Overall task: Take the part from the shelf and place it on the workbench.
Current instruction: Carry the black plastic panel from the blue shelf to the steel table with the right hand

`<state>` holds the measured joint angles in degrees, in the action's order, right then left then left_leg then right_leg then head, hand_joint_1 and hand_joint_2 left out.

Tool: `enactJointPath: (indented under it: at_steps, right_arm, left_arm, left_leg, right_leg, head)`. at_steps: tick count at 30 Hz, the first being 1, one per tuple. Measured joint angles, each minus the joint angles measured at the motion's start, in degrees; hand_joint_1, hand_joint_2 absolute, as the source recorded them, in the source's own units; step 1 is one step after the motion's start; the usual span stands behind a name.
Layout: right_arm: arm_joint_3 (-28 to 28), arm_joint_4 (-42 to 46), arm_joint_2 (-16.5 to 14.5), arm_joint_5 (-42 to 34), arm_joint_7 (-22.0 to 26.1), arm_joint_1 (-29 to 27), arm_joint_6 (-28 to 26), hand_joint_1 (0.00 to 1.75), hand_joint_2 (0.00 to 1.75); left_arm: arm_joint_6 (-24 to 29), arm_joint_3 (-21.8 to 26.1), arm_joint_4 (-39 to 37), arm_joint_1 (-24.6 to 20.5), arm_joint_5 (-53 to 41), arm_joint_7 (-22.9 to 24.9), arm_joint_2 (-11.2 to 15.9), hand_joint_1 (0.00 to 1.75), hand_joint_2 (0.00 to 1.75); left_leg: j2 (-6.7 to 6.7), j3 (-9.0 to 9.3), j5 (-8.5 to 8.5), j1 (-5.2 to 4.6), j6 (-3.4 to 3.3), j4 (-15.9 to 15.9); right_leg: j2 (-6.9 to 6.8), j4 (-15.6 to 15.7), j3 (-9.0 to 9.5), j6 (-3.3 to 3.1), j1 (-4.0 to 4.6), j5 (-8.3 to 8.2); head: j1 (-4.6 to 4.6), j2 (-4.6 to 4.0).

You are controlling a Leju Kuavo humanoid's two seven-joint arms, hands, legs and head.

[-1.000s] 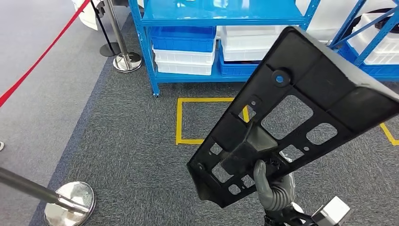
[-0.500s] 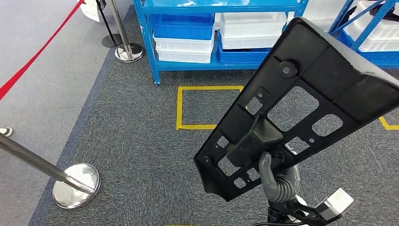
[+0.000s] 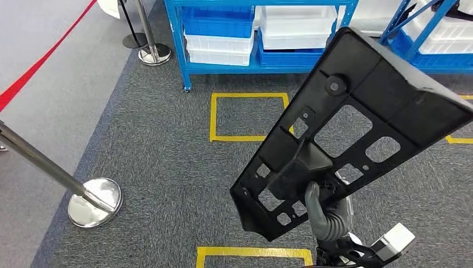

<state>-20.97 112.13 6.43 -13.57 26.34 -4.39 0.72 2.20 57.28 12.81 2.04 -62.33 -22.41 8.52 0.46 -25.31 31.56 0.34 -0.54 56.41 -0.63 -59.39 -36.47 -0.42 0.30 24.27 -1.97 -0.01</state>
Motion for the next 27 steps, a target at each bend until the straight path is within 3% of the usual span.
enactJointPath:
  at_steps: [2,5,6,7,8,10,12,14,17,20,21,23,27]
  right_arm:
    - [0.36,0.03,0.0,0.02,0.21,-0.76,-0.04,1.75,1.75]
    - [0.79,0.04,0.0,0.25,0.7,-1.95,-0.2,1.75,1.75]
    - [0.87,0.04,0.0,0.66,0.93,-2.38,-0.51,1.75,1.75]
    - [0.95,0.04,-0.01,1.43,1.24,-2.82,-1.21,1.75,1.75]
    - [1.08,0.07,-0.05,2.58,1.64,-3.24,-2.28,1.75,1.75]
    - [1.61,0.47,-0.52,6.3,2.85,-4.13,-6.27,1.75,1.75]
    - [2.33,1.57,-1.63,11.28,4.82,-5.1,-12.57,1.75,1.75]
    - [2.96,2.8,-2.6,15.18,6.5,-6.18,-18.2,1.75,1.75]
    - [3.63,4.44,-3.17,17.79,7.35,-7.53,-21.96,1.75,1.75]
    - [3.8,5.24,-3.6,18.9,7.86,-8.48,-23.38,1.75,1.75]
    - [3.91,5.45,-3.68,19.42,8.18,-8.97,-24.11,1.75,1.75]
    - [4.11,6.03,-3.9,20.54,9.22,-10.11,-25.95,1.75,1.75]
    - [4.23,7.28,-4.74,21.6,11.04,-12.38,-28.29,1.75,1.75]
  left_arm:
    - [0.06,0.59,0.0,0.06,0.13,0.87,-0.01,0.0,0.0]
    - [-0.02,1.41,0.0,0.1,0.43,1.67,-0.04,0.0,0.0]
    - [-0.06,1.67,0.0,0.15,0.47,1.8,-0.07,0.0,0.0]
    - [-0.09,1.93,0.0,0.2,0.47,1.9,-0.08,0.0,0.0]
    - [-0.09,2.17,0.0,0.26,0.44,1.95,-0.11,0.0,0.0]
    - [-0.02,2.59,0.0,0.38,0.13,2.03,-0.22,0.0,0.0]
    - [0.12,3.01,0.0,0.41,-0.49,1.97,-0.42,0.0,0.0]
    - [0.22,3.52,0.0,0.43,-1.11,1.79,-0.63,0.0,0.0]
    - [0.26,4.16,0.0,0.48,-1.6,1.54,-0.8,0.0,0.0]
    - [0.32,4.55,0.03,0.47,-2.02,1.42,-0.73,0.0,0.0]
    - [0.33,4.68,0.04,0.45,-2.22,1.4,-0.7,0.0,0.0]
    - [0.35,5.02,0.05,0.51,-2.55,1.39,-0.72,0.0,0.0]
    - [0.33,5.59,0.07,0.69,-2.99,1.4,-0.7,0.0,0.0]
  left_leg:
    - [0.17,-0.76,-1.04,0.19,-0.91,-0.21]
    - [0.28,-2.57,-2.35,0.17,-1.37,-0.05]
    - [0.28,-3.11,-2.71,0.15,-1.34,0.09]
    - [0.27,-3.56,-2.97,0.15,-1.28,0.27]
    - [0.26,-3.9,-3.15,0.15,-1.2,0.45]
    - [0.23,-4.34,-3.34,0.14,-1.0,0.82]
    - [0.21,-4.83,-3.48,-0.01,-0.56,1.3]
    - [0.2,-5.26,-3.73,-0.1,0.04,1.47]
    - [0.15,-5.56,-3.39,-0.13,0.78,1.64]
    - [0.21,-5.63,-3.66,-0.16,-0.42,1.23]
    - [0.22,-5.57,-3.94,-0.09,-0.49,1.02]
    - [0.18,-5.61,-4.16,0.01,0.17,1.0]
    - [0.14,-5.69,-4.37,0.07,0.53,0.98]
  right_leg:
    - [0.26,-2.34,-1.13,0.7,-0.19,2.17]
    - [0.46,-12.85,-5.0,1.41,-0.53,8.93]
    - [0.46,-15.09,-5.42,1.54,-0.62,9.84]
    - [0.46,-15.25,-4.76,1.57,-0.67,9.69]
    - [0.46,-13.27,-3.01,1.51,-0.71,8.66]
    - [0.42,-5.4,2.42,0.99,-0.62,5.99]
    - [0.41,0.41,5.73,0.32,-0.3,4.88]
    - [0.49,1.41,5.85,-0.09,-0.03,4.89]
    - [0.57,1.98,5.67,-0.81,-0.31,4.3]
    - [0.73,1.84,5.51,-0.68,-0.05,4.38]
    - [0.7,1.7,5.47,-0.76,0.01,4.4]
    - [0.63,1.59,5.39,-0.9,0.07,4.37]
    - [0.6,1.41,5.28,-1.02,0.12,4.29]
  head:
    - [0.18,0.0]
    - [0.38,0.0]
    - [0.38,0.0]
    - [0.38,0.0]
    - [0.38,0.01]
    - [0.38,0.01]
    - [0.34,0.01]
    - [0.32,0.01]
    - [0.2,0.01]
    - [-0.21,0.0]
    - [-0.21,0.0]
    - [-0.19,0.01]
    - [-0.17,0.0]
